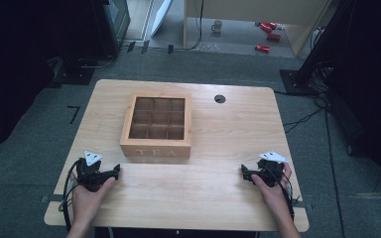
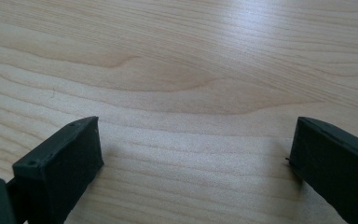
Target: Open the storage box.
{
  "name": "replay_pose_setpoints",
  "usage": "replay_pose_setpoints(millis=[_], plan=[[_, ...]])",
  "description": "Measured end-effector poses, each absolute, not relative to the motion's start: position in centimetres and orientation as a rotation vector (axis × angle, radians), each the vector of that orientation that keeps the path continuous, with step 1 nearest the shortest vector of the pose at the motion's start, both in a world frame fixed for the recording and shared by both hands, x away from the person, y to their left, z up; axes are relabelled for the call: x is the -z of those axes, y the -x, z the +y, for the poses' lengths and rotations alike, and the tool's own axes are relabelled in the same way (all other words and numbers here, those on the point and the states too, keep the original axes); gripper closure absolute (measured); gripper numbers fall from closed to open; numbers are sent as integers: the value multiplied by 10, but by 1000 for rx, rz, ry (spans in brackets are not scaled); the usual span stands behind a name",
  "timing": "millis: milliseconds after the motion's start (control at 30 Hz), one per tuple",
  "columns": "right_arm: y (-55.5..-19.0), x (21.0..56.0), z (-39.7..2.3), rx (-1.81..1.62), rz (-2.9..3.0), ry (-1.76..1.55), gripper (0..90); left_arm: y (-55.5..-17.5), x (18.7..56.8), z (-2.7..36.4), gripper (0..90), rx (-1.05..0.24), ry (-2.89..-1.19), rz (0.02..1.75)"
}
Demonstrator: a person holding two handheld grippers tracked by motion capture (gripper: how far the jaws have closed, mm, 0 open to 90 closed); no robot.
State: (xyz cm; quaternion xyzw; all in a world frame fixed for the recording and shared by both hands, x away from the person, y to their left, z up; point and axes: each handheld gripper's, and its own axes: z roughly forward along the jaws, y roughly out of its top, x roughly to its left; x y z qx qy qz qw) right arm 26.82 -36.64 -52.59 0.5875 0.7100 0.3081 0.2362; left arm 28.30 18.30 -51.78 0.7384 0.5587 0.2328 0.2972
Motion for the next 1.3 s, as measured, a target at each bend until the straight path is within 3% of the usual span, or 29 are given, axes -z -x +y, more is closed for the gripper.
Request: replay_pose_setpoints(millis=[133, 467, 667, 1000, 1233, 1300], plan=[[-268, 526, -366, -845, 1947, -1612, 16, -290, 518, 179, 32, -619, -1961, 1514], [-267, 526, -366, -841, 1937, -1620, 16, -288, 513, 187, 66, -599, -1953, 1502], [-267, 526, -364, -831, 1915, -1640, 17, -287, 497, 185, 67, -574, -1957, 1392], [-267, 526, -361, -813, 1877, -1668, 17, -293, 479, 168, 141, -495, -1942, 1180], [-266, 526, -359, -806, 1858, -1684, 21, -302, 477, 162, 220, -459, -1922, 1157], [-262, 524, -354, -800, 1835, -1682, 101, -307, 478, 163, 276, -445, -1922, 1156]])
